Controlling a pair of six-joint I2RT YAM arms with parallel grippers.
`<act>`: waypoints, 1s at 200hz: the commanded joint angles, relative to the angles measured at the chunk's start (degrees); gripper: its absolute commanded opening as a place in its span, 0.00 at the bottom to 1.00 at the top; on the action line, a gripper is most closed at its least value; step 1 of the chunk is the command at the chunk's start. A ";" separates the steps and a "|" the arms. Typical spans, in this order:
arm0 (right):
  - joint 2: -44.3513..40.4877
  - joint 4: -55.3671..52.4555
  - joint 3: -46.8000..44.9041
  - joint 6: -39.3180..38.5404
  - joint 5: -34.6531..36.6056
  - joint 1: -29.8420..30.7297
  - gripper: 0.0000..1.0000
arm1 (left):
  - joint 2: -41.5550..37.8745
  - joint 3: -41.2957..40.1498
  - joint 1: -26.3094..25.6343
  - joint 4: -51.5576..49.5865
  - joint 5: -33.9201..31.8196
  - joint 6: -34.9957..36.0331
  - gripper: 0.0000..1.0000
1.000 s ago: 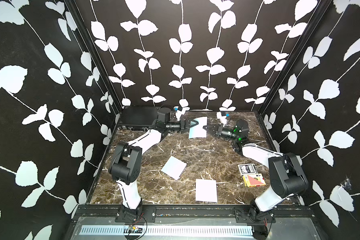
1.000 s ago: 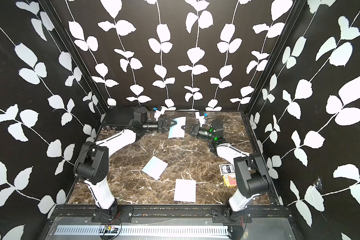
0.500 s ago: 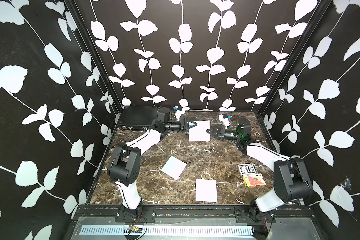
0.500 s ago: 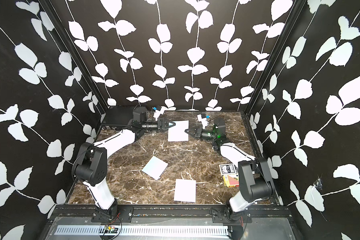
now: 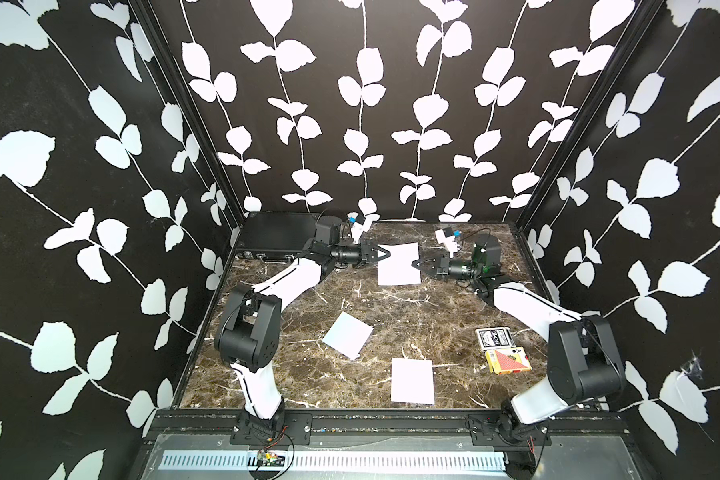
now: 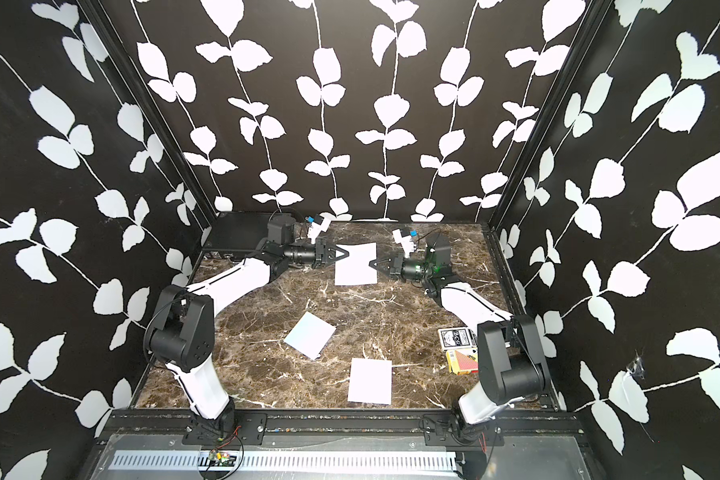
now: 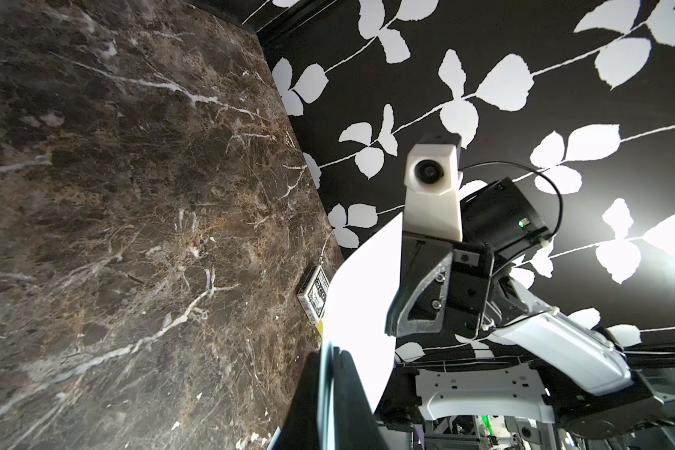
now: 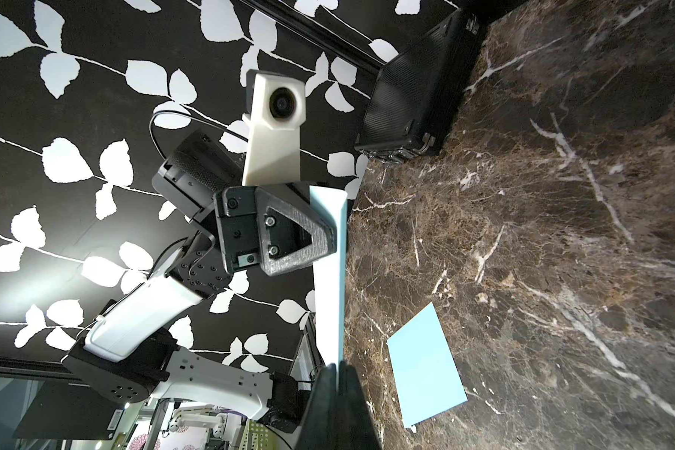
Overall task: Fold the square paper along the opposite sides
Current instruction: Pick up the paper from the center of the board.
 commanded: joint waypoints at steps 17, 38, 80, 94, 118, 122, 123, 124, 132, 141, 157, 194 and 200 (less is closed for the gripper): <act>-1.20 -1.56 3.21 -3.22 -1.02 -0.51 0.00 | -1.96 2.06 -0.23 -2.24 -0.29 2.61 0.00; -1.16 -2.63 3.38 -4.14 -0.96 -0.56 0.00 | -1.92 2.60 -0.27 -3.34 -0.68 3.06 0.00; 1.15 -9.23 5.08 -10.99 3.07 -0.51 0.28 | -3.23 3.38 -0.27 -5.46 -1.20 3.63 0.00; 3.99 -9.52 6.02 -12.56 5.36 -0.42 0.33 | -3.98 3.48 -0.33 -6.08 -0.74 3.92 0.00; 9.15 -9.38 7.74 -15.51 9.72 0.48 0.42 | -4.93 3.82 -0.26 -6.36 0.54 3.84 0.00; 10.13 -9.03 8.01 -15.82 10.24 0.58 0.42 | -5.05 3.83 -0.27 -6.25 0.78 3.73 0.00; 10.37 -8.98 8.07 -15.85 10.33 0.62 0.43 | -5.12 3.83 -0.27 -6.21 0.92 3.66 0.00; 10.63 -8.91 8.10 -15.96 10.51 0.63 0.43 | -5.10 3.84 -0.27 -6.23 0.99 3.66 0.00; 12.56 -8.42 8.75 -16.32 11.66 1.01 0.43 | -5.35 3.84 -0.24 -5.79 1.46 3.43 0.00; 14.85 -7.14 9.18 -16.11 12.22 1.50 0.44 | -5.60 3.89 -0.27 -5.22 1.93 3.11 0.00; 18.26 -1.05 8.77 -12.98 12.13 3.05 0.45 | -5.84 3.75 -0.27 -3.57 3.18 2.22 0.00; 23.02 16.62 6.18 -1.91 8.84 6.34 0.52 | -5.54 3.53 -0.29 -0.38 4.68 0.39 0.00; 23.09 20.77 5.31 0.13 8.40 6.45 0.53 | -5.49 3.49 -0.22 -0.34 4.87 0.57 0.00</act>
